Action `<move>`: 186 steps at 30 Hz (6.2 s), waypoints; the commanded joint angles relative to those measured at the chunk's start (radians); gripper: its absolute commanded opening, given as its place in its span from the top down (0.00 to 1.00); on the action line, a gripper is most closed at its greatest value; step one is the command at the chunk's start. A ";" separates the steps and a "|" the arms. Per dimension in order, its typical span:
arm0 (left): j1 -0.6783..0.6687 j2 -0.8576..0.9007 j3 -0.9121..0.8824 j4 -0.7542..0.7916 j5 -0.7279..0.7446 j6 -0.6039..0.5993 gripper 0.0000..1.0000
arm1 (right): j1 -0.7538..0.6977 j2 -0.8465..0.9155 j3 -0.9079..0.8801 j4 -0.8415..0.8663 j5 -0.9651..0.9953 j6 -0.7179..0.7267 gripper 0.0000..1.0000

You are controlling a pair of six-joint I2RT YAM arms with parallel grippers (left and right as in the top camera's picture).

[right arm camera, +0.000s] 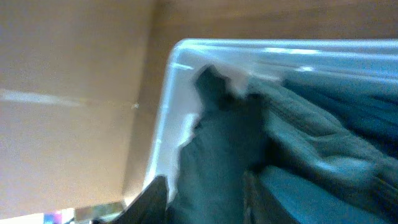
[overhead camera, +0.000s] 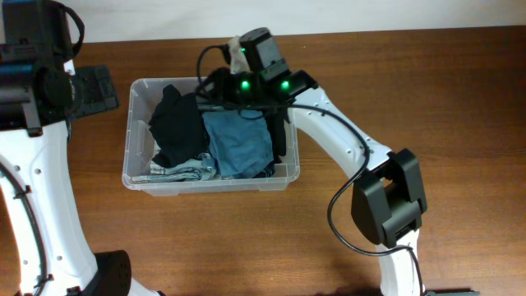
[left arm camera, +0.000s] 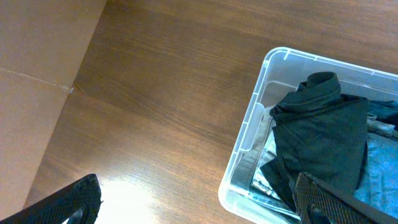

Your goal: Pack container

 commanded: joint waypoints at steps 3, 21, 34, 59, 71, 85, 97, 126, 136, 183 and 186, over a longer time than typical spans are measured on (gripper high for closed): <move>0.004 0.000 0.002 -0.002 -0.004 -0.009 0.01 | 0.071 -0.017 0.008 -0.127 0.162 -0.386 0.93; 0.004 0.000 0.002 -0.002 -0.004 -0.009 0.01 | 0.257 -0.024 0.095 -0.314 0.517 -0.735 0.96; 0.004 0.000 0.002 -0.002 -0.004 -0.009 0.01 | 0.257 -0.005 0.246 -0.245 0.373 -0.735 0.96; 0.004 0.000 0.002 -0.002 -0.004 -0.009 0.01 | 0.188 -0.036 0.344 -0.500 0.461 -0.780 0.17; 0.004 0.000 0.002 -0.002 -0.004 -0.009 0.01 | -0.095 -0.431 0.351 -0.699 0.686 -0.776 0.02; 0.004 0.000 0.002 -0.002 -0.004 -0.009 0.01 | -0.286 -0.657 0.351 -1.076 0.709 -0.777 0.01; 0.004 0.000 0.002 -0.002 -0.004 -0.009 0.01 | -0.348 -0.925 0.350 -1.090 0.748 -0.806 0.01; 0.004 0.000 0.002 -0.002 -0.004 -0.009 0.01 | -0.523 -1.828 -1.408 -0.047 0.549 -0.896 0.02; 0.004 0.000 0.002 -0.002 -0.004 -0.009 0.01 | -0.523 -2.103 -1.633 -0.047 0.549 -0.868 0.01; 0.002 -0.055 -0.006 -0.024 -0.007 -0.003 0.01 | -0.522 -2.152 -1.777 -0.040 0.550 -0.854 0.02; 0.002 -0.132 -0.048 0.069 -0.031 0.010 0.01 | -0.522 -2.152 -1.777 -0.040 0.550 -0.854 0.01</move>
